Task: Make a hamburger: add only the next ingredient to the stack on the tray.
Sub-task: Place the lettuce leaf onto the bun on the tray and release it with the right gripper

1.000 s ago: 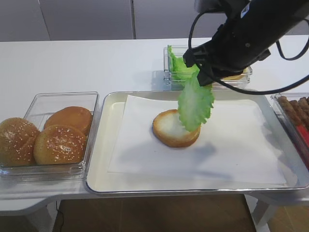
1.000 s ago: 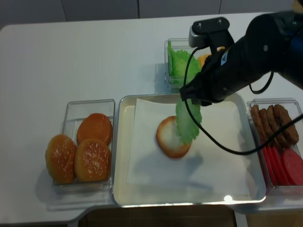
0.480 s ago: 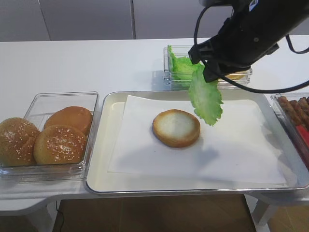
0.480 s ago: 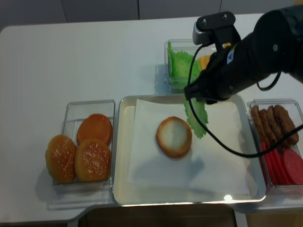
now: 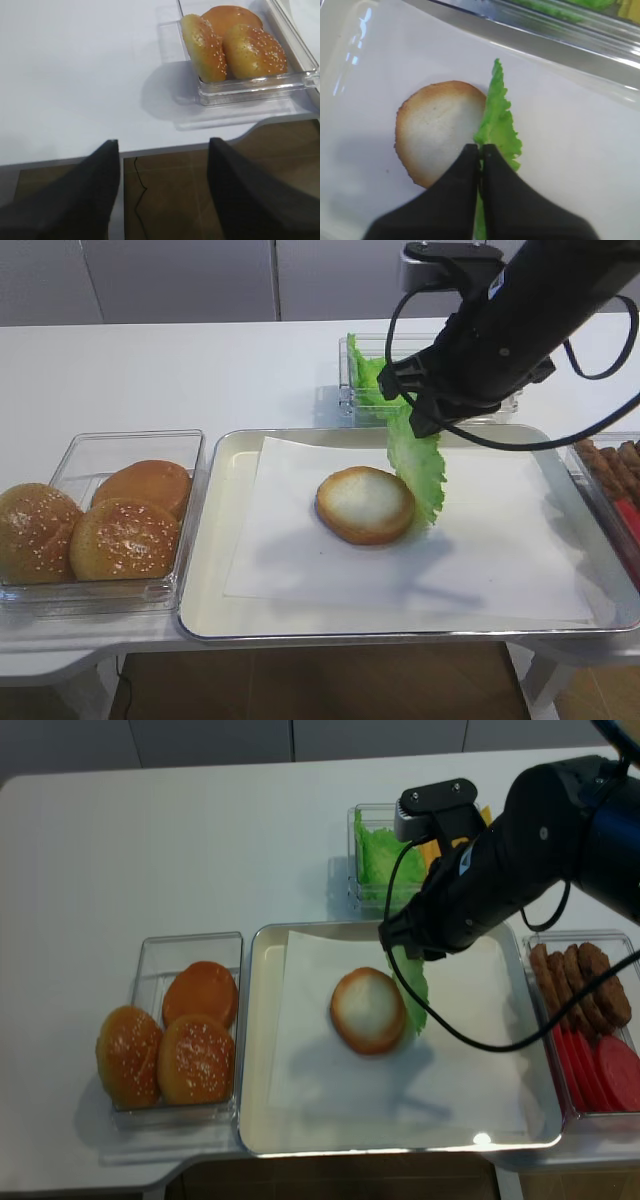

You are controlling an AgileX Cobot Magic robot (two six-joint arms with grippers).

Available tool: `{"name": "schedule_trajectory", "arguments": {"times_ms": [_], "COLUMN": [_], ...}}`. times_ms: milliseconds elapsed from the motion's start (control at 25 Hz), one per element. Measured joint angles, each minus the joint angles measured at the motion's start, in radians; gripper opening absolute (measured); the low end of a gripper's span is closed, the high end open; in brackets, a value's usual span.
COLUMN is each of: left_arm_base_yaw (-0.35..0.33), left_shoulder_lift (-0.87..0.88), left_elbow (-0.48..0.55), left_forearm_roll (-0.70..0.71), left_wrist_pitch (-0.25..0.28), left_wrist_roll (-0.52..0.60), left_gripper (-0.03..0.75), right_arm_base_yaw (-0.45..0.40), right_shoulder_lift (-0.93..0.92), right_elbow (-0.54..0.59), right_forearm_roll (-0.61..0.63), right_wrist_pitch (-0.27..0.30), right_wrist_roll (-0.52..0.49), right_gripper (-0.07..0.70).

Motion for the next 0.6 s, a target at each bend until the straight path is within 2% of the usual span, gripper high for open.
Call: {"name": "schedule_trajectory", "arguments": {"times_ms": [600], "left_arm_base_yaw": [0.000], "left_shoulder_lift": [0.000], "left_elbow": [0.000], "left_forearm_roll": [0.000], "left_wrist_pitch": [0.000], "left_wrist_roll": [0.000], "left_gripper": [0.415], "right_arm_base_yaw": [0.002], "right_shoulder_lift": [0.059], "right_elbow": [0.000], "right_forearm_roll": [0.276], "right_wrist_pitch": [-0.006], "right_wrist_roll": [-0.098], "right_gripper": [0.008]}}
